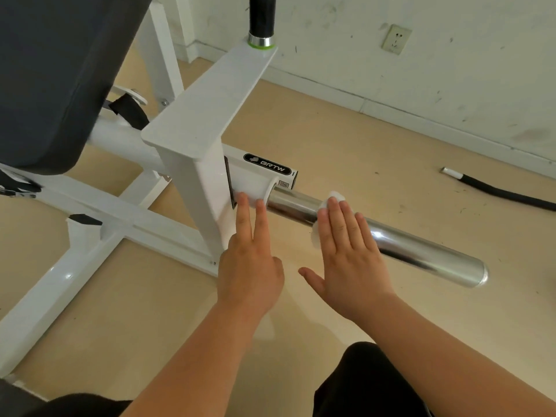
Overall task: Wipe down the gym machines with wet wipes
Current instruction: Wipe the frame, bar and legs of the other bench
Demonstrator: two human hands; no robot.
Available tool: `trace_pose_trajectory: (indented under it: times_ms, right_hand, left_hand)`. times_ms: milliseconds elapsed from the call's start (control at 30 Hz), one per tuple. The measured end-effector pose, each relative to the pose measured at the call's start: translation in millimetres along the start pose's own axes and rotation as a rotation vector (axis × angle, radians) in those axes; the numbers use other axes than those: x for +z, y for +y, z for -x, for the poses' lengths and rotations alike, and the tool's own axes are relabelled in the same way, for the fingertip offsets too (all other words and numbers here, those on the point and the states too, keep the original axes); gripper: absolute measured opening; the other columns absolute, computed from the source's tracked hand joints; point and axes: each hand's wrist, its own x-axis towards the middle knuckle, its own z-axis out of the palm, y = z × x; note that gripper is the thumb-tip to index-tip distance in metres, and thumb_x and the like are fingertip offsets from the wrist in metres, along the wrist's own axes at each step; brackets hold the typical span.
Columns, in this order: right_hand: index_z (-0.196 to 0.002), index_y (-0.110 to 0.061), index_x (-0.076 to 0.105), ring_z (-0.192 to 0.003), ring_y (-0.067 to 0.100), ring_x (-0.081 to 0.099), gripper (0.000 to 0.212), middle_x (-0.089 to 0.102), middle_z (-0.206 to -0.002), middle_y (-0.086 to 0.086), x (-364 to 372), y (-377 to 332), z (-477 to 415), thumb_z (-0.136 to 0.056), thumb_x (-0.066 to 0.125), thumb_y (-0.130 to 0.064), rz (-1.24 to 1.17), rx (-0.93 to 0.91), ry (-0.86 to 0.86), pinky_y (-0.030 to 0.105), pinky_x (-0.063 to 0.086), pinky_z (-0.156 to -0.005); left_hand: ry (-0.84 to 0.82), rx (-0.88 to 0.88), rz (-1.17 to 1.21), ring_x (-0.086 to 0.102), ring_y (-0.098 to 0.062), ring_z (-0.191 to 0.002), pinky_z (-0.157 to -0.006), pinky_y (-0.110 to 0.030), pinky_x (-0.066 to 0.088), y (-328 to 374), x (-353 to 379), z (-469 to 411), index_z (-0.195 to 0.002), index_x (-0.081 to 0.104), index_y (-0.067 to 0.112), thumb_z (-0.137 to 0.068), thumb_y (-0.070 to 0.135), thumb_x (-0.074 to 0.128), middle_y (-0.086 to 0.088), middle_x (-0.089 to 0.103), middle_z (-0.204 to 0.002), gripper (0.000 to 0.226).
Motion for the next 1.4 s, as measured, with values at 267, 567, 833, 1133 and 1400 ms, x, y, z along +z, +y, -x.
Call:
trace_pose_trajectory:
  times_ms: [267,567,833,1133,1400]
  right_hand:
    - [-0.156,-0.001,-0.02,-0.157,0.04,-0.004,0.116,-0.002,-0.169,0.023,-6.8,-14.9,-24.2,-0.091,0.048,-0.069,-0.047,0.005,-0.016,0.055,-0.009,-0.125]
    - [-0.158,0.001,0.023,-0.15,0.041,0.027,0.111,0.034,-0.158,0.021,5.3,75.2,74.3,-0.086,0.053,-0.078,-0.006,0.358,-0.025,0.062,0.007,-0.125]
    - [-0.16,-0.001,-0.007,-0.153,0.046,0.009,0.125,0.013,-0.165,0.028,14.1,40.5,51.0,-0.082,0.057,-0.075,-0.014,0.335,0.007,0.067,-0.008,-0.121]
    - [-0.163,-0.011,0.001,-0.155,0.041,0.011,0.115,0.015,-0.167,0.022,18.3,80.9,90.9,-0.083,0.06,-0.068,0.005,0.393,-0.065,0.067,-0.004,-0.122]
    - [-0.159,0.004,0.014,-0.154,0.043,0.015,0.119,0.024,-0.162,0.026,6.4,97.8,101.1,-0.08,0.065,-0.068,-0.061,0.405,-0.135,0.062,-0.002,-0.124]
  left_hand:
    - [0.05,0.21,-0.207,0.018,-0.029,-0.153,-0.12,-0.059,0.016,17.8,19.2,5.0,-0.158,0.029,0.024,-0.078,0.024,0.074,0.002,0.012,-0.169,0.092]
    - [0.049,0.321,-0.148,0.012,-0.034,-0.155,-0.122,-0.063,0.011,50.1,33.7,4.8,-0.155,0.032,0.007,-0.075,0.014,0.063,-0.012,0.016,-0.167,0.086]
    - [0.05,0.359,-0.168,0.022,-0.045,-0.15,-0.114,-0.071,0.024,71.5,45.9,13.3,-0.151,0.041,0.01,-0.071,0.02,0.06,-0.016,0.031,-0.161,0.083]
    - [0.013,0.326,-0.178,0.023,-0.051,-0.147,-0.107,-0.075,0.03,82.8,50.8,11.8,-0.146,0.044,0.003,-0.066,0.011,0.063,-0.022,0.034,-0.157,0.082]
    - [-0.274,0.29,-0.305,-0.009,-0.03,-0.155,-0.122,-0.061,0.009,98.4,20.1,12.2,-0.161,0.009,0.021,-0.093,0.025,0.051,-0.003,-0.004,-0.169,0.08]
